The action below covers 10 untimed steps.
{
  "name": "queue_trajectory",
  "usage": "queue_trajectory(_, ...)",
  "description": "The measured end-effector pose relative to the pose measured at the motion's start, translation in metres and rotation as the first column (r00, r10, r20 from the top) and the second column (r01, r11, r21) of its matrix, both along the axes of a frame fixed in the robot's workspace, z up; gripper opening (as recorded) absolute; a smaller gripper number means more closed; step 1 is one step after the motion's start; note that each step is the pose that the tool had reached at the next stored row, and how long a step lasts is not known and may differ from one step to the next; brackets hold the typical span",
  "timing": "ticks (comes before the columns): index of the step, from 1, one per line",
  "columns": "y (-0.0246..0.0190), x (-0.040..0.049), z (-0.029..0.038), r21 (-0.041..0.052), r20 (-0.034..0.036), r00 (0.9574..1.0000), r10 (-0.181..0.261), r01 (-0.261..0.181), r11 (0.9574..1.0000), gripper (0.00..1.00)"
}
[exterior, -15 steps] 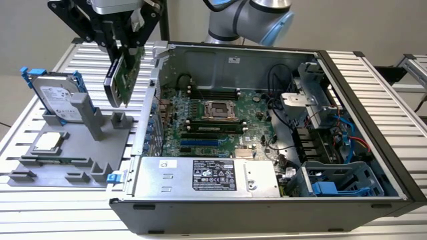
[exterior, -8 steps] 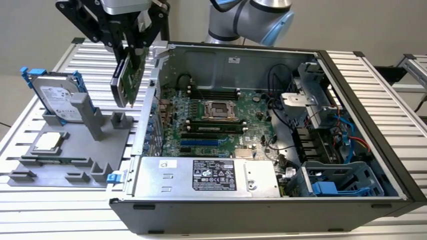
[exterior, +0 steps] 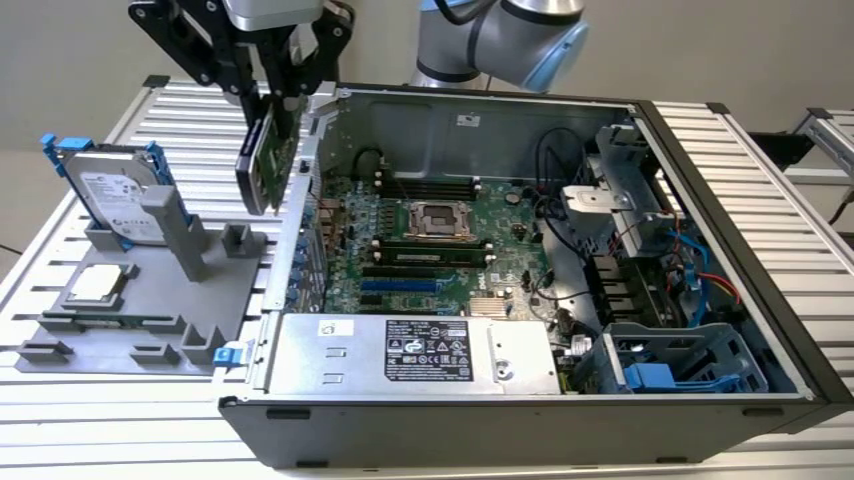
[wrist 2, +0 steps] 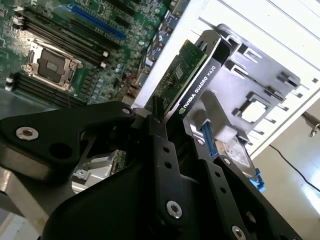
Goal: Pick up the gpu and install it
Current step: 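Pick up the gpu and move the gpu toward the slot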
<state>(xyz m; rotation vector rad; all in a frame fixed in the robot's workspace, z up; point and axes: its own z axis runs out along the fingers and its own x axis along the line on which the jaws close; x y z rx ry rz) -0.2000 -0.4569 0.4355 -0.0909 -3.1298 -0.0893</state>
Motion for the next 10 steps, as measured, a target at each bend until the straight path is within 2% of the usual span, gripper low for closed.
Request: queue_trajectory(10, 0.0000, 0.0113, 0.0000, 0.0000, -0.0013, 1.0000, 0.000, 0.000, 1.0000, 0.00)
